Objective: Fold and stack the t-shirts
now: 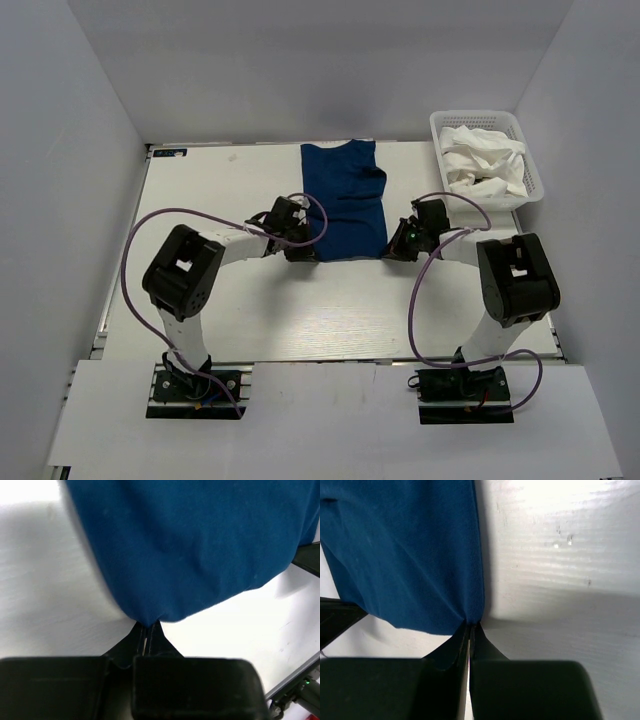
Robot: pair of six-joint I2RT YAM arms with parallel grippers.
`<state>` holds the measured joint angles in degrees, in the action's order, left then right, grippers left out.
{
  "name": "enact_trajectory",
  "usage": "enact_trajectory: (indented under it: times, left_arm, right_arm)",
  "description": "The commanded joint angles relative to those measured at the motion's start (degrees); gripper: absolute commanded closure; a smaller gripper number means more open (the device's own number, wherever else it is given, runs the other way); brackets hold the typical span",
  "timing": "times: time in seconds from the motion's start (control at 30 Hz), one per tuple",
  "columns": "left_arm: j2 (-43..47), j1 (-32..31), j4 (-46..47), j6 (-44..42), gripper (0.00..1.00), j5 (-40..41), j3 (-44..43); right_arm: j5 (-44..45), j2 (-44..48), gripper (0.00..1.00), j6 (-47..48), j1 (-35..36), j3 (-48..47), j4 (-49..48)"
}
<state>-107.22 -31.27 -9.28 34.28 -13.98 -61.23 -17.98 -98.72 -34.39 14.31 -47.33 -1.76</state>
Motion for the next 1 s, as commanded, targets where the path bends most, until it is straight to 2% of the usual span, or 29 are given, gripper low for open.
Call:
enact_trajectory:
  times: [0.0,0.1,0.2,0.27,0.3,0.37,0.43,0.53,0.67,0.77,0.87,0.97]
  left_arm:
    - [4.1,-0.7,-1.2,-1.4,1.0,3.4,4.0]
    - [10.3,-2.0,-1.2,-1.4,1.0,5.3,7.5]
    - [15.4,-4.6,-1.8,-0.5,1.0,3.1,9.2]
    - [19.0,-6.7,-3.6,1.3,1.0,3.6,11.1]
    - [24.0,-7.3,-4.2,1.9,1.0,4.4,12.0]
    - [29.4,-8.5,-6.1,3.5,1.0,6.1,14.6]
    - [35.7,-9.3,-7.3,4.0,1.0,6.2,15.9]
    - [38.5,-10.6,-9.0,4.0,1.0,5.3,14.7]
    - [39.8,-11.1,-10.5,4.0,1.0,7.6,11.0]
    - [38.7,-11.1,-11.0,4.0,1.0,13.9,6.6]
    - [34.8,-9.9,-12.2,3.3,1.0,15.1,1.6]
    - [30.3,-9.9,-13.7,2.8,1.0,19.6,-3.7]
  right_arm:
    - [-0.8,3.2,1.0,3.9,0.4,1.7,1.1]
    - [-1.4,10.0,1.0,3.6,0.4,5.7,1.1]
    - [-2.0,19.1,1.0,3.3,1.4,12.9,1.7]
    - [-1.2,24.3,1.0,3.9,1.9,14.5,7.3]
    - [-0.3,30.7,1.0,3.4,2.1,16.3,8.9]
    - [0.1,35.1,1.0,2.8,2.6,18.1,11.6]
    - [0.5,42.8,1.0,2.8,3.0,16.8,16.1]
    - [0.6,48.6,1.0,4.0,3.3,14.9,20.4]
    - [0.2,47.8,1.0,7.0,3.0,8.5,24.0]
    - [1.0,43.6,1.0,6.2,2.7,3.7,23.5]
    - [-0.3,39.6,1.0,5.0,2.6,0.8,19.7]
    - [1.5,35.7,1.0,4.3,2.2,-4.8,19.3]
